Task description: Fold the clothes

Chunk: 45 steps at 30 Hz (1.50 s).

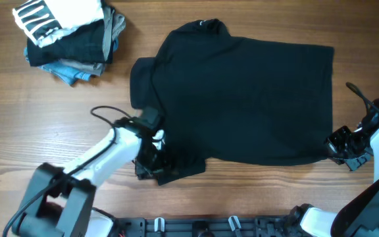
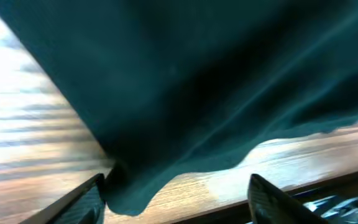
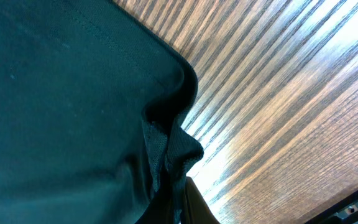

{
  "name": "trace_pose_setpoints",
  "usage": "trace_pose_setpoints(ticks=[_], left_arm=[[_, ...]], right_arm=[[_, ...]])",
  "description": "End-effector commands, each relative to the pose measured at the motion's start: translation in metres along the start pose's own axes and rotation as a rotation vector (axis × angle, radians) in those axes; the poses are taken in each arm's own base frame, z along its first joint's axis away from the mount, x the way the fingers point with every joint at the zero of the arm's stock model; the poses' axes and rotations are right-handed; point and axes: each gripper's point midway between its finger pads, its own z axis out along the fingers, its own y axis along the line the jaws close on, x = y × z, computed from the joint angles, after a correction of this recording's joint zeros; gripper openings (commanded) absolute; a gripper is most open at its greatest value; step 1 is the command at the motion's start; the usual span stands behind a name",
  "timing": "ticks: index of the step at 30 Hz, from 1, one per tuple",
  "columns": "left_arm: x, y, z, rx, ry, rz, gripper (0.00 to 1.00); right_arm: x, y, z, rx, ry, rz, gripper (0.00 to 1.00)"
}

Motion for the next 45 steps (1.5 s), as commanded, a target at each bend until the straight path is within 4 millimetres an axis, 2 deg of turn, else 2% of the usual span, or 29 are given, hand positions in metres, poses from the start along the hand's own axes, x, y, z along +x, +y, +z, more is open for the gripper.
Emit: trace_pose_setpoints(ticks=[1, 3, 5, 6, 8, 10, 11, 12, 14, 16, 18, 21, 23, 26, 30, 34, 37, 42, 45], left_arm=[[0.011, 0.004, 0.017, -0.051, 0.065, -0.038, 0.66], [0.005, 0.018, 0.021, -0.131, 0.035, -0.071, 0.62], [0.000, 0.023, 0.024, -0.156, 0.022, -0.091, 0.52], [0.001, 0.023, 0.024, -0.156, 0.024, -0.092, 0.34], [0.006, 0.026, 0.023, -0.168, 0.046, -0.102, 0.04], [0.015, 0.029, 0.014, -0.186, 0.089, -0.100, 0.04], [0.015, 0.023, -0.017, -0.171, 0.120, -0.076, 0.04], [0.010, 0.019, -0.030, -0.158, 0.114, -0.060, 0.04], [-0.005, 0.009, -0.060, -0.119, 0.070, -0.034, 0.04], [-0.032, -0.009, -0.098, -0.062, -0.031, 0.013, 0.04], [-0.061, -0.022, -0.122, -0.049, -0.161, 0.050, 0.04], [-0.089, -0.036, -0.130, -0.014, -0.281, 0.107, 0.04], [-0.104, -0.038, -0.135, -0.024, -0.349, 0.132, 0.04], [-0.137, -0.046, -0.150, -0.040, -0.505, 0.211, 0.04], [-0.159, -0.048, -0.164, -0.069, -0.619, 0.229, 0.04], [-0.175, -0.057, -0.177, -0.066, -0.709, 0.291, 0.04], [-0.180, -0.055, -0.180, -0.086, -0.732, 0.292, 0.04], [-0.187, -0.048, -0.167, -0.137, -0.705, 0.318, 0.04], [-0.198, -0.045, -0.155, -0.150, -0.691, 0.312, 0.04]], right_arm=[[-0.004, 0.004, -0.007, -0.026, -0.023, -0.018, 0.04], [-0.004, 0.004, -0.007, -0.025, -0.021, -0.019, 0.04], [-0.004, 0.004, -0.007, -0.025, -0.021, -0.019, 0.04], [-0.004, 0.004, -0.007, -0.026, -0.022, -0.019, 0.04], [-0.004, 0.004, -0.007, -0.025, -0.020, -0.018, 0.04], [-0.001, 0.003, -0.010, -0.023, -0.015, -0.017, 0.04], [0.001, 0.003, -0.023, -0.026, -0.024, -0.047, 0.04], [0.001, 0.003, -0.030, -0.027, -0.028, -0.048, 0.04], [0.001, 0.006, -0.050, -0.046, -0.046, -0.050, 0.04], [-0.001, 0.014, -0.065, -0.088, -0.071, -0.054, 0.05], [0.002, 0.025, -0.069, -0.156, -0.056, -0.059, 0.04], [-0.003, 0.034, -0.069, -0.200, -0.063, -0.063, 0.05], [-0.008, 0.036, -0.069, -0.208, -0.082, -0.060, 0.04], [-0.024, 0.045, -0.073, -0.242, -0.150, -0.059, 0.04], [-0.047, 0.056, -0.079, -0.297, -0.237, -0.010, 0.04], [-0.053, 0.064, -0.078, -0.317, -0.253, 0.006, 0.05], [-0.054, 0.064, -0.070, -0.306, -0.231, 0.007, 0.06], [-0.071, 0.073, -0.052, -0.309, -0.231, -0.033, 0.07], [-0.081, 0.080, -0.039, -0.321, -0.225, -0.036, 0.07]])
